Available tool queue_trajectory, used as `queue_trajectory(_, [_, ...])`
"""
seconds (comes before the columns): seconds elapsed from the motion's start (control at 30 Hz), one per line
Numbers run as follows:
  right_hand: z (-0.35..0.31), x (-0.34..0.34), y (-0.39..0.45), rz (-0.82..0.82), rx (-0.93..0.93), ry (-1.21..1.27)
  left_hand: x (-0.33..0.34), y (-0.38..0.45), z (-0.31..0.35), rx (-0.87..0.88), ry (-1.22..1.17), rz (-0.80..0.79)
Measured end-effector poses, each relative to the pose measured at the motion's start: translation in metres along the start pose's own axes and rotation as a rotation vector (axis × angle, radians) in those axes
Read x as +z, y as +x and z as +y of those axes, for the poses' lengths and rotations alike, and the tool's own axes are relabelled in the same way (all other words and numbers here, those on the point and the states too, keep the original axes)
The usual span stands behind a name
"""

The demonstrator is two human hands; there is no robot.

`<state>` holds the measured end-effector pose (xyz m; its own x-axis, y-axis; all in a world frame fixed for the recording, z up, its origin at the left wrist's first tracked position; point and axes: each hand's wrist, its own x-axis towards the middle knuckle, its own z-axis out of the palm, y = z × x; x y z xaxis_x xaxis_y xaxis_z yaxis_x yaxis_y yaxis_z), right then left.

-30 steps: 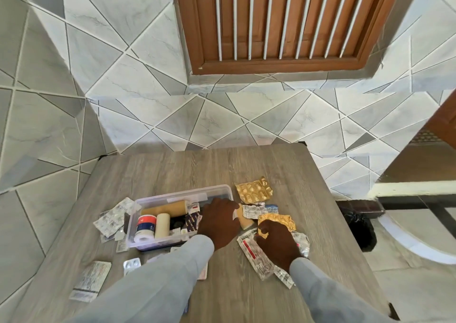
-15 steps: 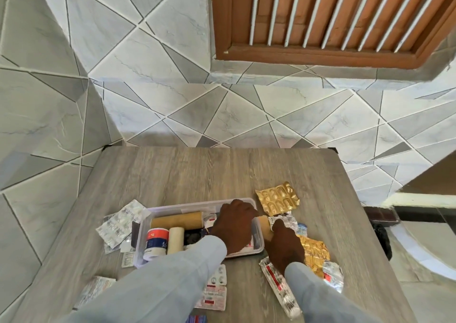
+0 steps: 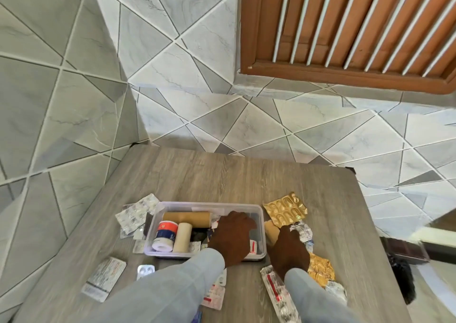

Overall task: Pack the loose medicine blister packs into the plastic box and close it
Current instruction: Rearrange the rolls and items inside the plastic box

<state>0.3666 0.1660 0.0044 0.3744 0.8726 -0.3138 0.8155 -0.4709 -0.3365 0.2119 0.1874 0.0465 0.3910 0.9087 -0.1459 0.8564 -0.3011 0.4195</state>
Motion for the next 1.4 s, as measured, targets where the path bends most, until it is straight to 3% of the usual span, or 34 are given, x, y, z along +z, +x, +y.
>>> queue_trajectory(0.33, [0.013,0.005,0.011,-0.007,-0.154,-0.112,-0.007,-0.026,0.014,-0.068,0.052,0.021])
queue_trajectory(0.57, [0.016,-0.009,0.007,-0.056,-0.092,0.081,-0.008,-0.033,0.019,-0.16,-0.119,0.106])
queue_trajectory(0.67, [0.023,-0.019,0.001,-0.001,-0.038,0.221,-0.007,-0.036,0.017,-0.212,-0.234,0.151])
queue_trajectory(0.77, [0.018,-0.03,-0.013,0.061,-0.099,0.37,-0.003,-0.04,0.014,-0.257,-0.363,0.176])
queue_trajectory(0.93, [-0.027,-0.038,-0.046,-0.182,-0.278,0.546,-0.013,-0.045,0.012,-0.428,-0.844,0.19])
queue_trajectory(1.03, [-0.05,-0.032,-0.06,-0.329,-0.295,0.584,-0.024,-0.052,-0.005,-0.449,-0.976,0.136])
queue_trajectory(1.17, [-0.076,-0.019,-0.066,-0.432,-0.346,0.598,-0.035,-0.05,-0.038,-0.427,-0.895,0.157])
queue_trajectory(1.4, [-0.124,0.016,-0.036,-0.359,-0.287,0.359,-0.054,-0.037,-0.104,-0.464,-0.756,0.18])
